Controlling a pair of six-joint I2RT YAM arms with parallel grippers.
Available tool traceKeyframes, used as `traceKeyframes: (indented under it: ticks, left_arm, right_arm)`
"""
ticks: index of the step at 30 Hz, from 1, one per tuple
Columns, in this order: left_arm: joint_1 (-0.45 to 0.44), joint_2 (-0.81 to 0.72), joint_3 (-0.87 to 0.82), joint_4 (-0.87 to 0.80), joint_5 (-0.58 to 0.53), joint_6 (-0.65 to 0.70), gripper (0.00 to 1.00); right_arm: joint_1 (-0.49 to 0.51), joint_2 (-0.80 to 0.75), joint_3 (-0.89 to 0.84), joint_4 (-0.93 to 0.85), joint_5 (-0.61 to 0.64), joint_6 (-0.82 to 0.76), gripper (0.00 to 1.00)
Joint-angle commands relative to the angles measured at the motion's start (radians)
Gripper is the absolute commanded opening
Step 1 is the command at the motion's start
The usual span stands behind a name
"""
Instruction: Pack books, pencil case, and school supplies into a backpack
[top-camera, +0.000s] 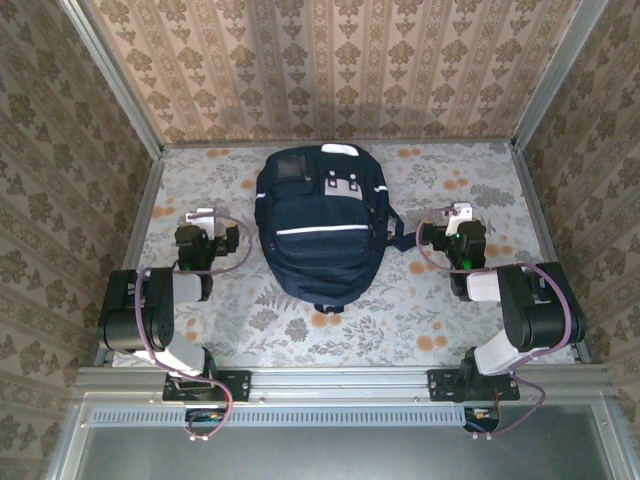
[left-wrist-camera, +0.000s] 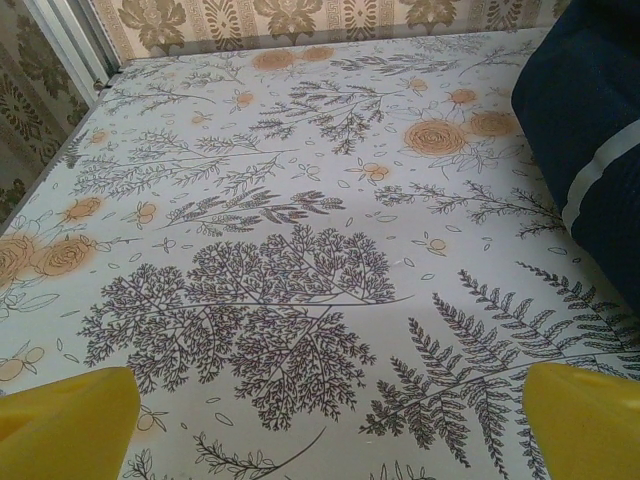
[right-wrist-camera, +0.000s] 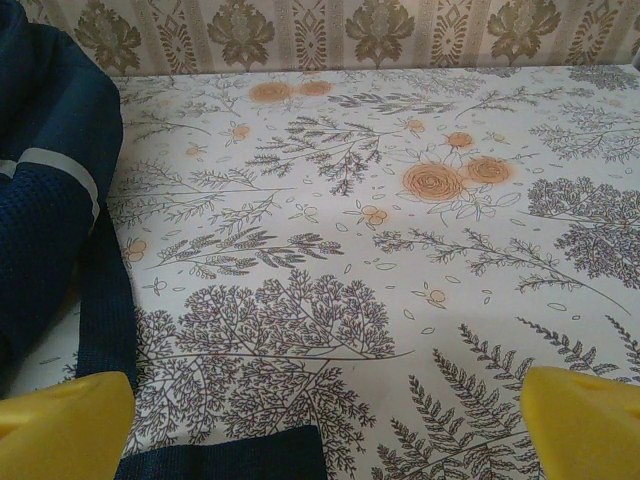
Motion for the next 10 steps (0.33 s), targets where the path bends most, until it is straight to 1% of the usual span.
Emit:
traceKeyframes:
  ticks: [1, 10]
  left_arm:
    - [-0.004, -0.01, 0.007, -0.004, -0.001, 0.02, 1.0]
    - [-0.003, -0.007, 0.008, -0.006, -0.001, 0.02, 1.0]
  right_arm:
    - [0.006, -0.017, -0.001, -0.004, 0.006, -0.006, 1.0]
    - [0.007, -0.016, -0.001, -0.005, 0.007, -0.006, 1.0]
